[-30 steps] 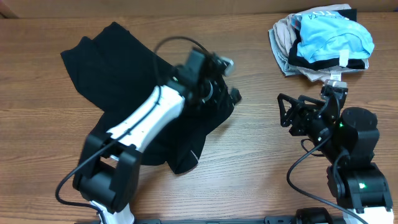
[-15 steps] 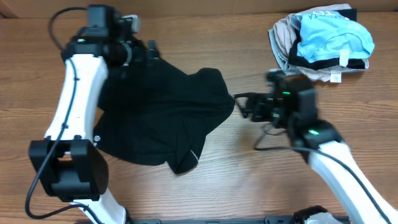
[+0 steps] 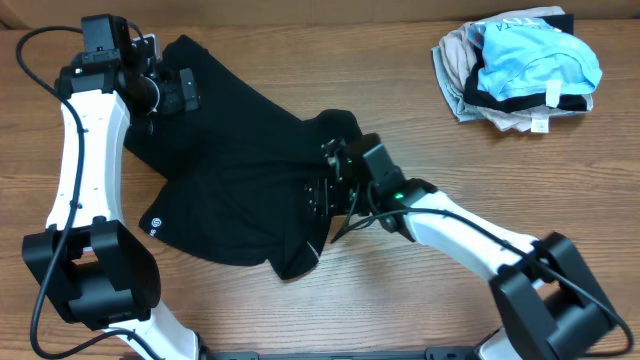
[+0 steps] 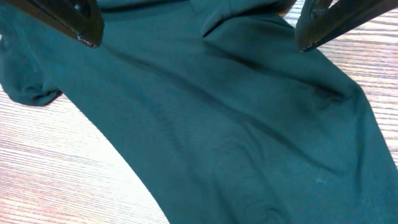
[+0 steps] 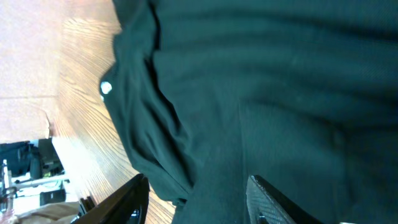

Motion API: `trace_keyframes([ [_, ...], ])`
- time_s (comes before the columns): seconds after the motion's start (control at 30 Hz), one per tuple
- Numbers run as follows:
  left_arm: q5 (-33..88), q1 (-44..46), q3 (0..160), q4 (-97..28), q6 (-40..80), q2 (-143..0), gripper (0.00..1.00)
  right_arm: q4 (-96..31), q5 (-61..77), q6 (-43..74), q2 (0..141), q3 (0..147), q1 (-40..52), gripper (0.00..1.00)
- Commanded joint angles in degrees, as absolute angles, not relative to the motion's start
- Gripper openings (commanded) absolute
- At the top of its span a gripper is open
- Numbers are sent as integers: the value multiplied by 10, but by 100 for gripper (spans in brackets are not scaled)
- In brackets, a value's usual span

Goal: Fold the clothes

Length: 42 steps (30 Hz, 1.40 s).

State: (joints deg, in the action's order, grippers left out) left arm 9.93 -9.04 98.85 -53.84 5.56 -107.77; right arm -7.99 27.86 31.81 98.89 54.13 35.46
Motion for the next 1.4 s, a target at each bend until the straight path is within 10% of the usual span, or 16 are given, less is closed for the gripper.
trace_keyframes([
  [0.0,83,-90,994,-539,47,-1084,100,-97,282,335,1017,554,361,52],
  [1.0,66,-90,994,-565,46,-1085,100,-125,161,395,1029,556,353,53],
  [1.17,66,-90,994,-565,46,-1085,100,-49,132,316,1031,557,424,77],
  [1.37,66,-90,994,-566,46,-1085,100,-41,58,251,1035,563,477,79],
])
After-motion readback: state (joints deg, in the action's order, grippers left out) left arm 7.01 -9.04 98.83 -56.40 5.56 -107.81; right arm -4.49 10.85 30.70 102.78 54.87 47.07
